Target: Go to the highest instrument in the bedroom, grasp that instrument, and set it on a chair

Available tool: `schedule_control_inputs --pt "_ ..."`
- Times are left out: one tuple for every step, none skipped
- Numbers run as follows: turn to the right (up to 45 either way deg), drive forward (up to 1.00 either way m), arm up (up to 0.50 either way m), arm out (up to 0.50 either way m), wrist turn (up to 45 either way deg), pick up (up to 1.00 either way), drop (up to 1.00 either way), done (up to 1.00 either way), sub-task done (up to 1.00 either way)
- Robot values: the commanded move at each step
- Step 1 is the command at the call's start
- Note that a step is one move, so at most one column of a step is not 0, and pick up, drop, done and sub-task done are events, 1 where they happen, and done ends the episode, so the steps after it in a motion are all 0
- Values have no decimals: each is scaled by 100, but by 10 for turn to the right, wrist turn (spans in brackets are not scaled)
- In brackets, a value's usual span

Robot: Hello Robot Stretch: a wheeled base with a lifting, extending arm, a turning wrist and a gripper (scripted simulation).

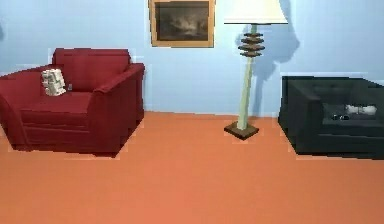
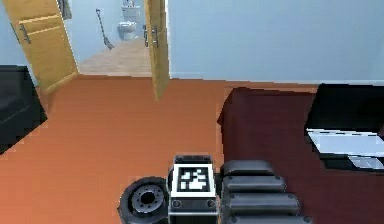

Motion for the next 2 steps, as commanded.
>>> schedule_control_inputs --pt "360 0 0 0 0 0 0 0 0" --pt "30 0 0 0 0 0 0 0 0"
